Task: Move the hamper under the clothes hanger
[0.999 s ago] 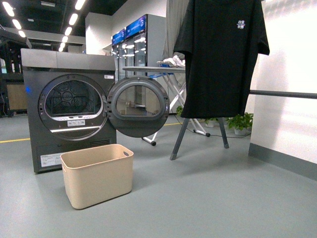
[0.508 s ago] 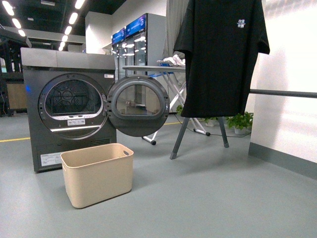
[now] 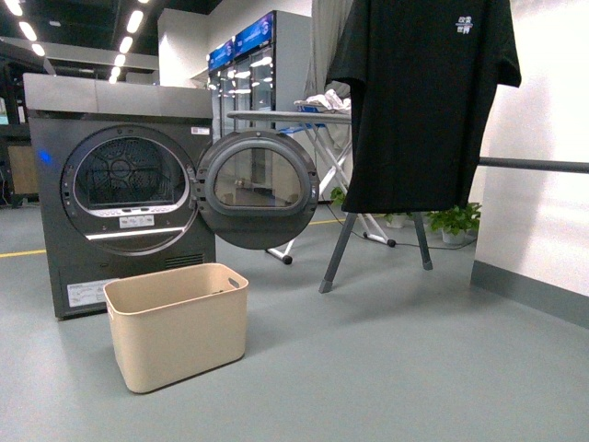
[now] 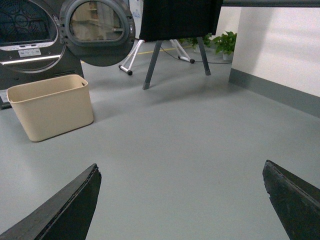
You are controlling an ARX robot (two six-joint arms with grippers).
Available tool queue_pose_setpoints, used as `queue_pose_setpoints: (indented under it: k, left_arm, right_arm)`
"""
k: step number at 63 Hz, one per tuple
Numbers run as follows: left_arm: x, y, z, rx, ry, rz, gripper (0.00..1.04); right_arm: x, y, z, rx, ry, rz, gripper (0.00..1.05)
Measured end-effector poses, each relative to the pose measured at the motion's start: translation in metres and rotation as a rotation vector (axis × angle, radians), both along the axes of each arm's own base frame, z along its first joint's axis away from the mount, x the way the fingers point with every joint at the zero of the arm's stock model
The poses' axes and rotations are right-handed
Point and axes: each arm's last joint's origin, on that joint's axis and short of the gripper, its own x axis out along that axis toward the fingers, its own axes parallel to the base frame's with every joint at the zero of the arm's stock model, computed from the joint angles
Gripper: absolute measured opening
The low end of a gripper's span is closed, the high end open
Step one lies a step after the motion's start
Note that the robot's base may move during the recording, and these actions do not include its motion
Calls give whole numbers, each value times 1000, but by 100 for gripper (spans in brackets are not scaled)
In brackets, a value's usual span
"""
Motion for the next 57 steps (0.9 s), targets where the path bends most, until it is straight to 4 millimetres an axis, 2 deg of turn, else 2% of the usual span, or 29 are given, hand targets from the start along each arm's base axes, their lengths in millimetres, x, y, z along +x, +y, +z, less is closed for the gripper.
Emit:
queue_pose_setpoints:
  k: [57]
  left_arm:
    - [0, 0, 0, 0, 1, 0, 98]
  right_arm:
    - [0, 0, 0, 0, 0, 0, 97]
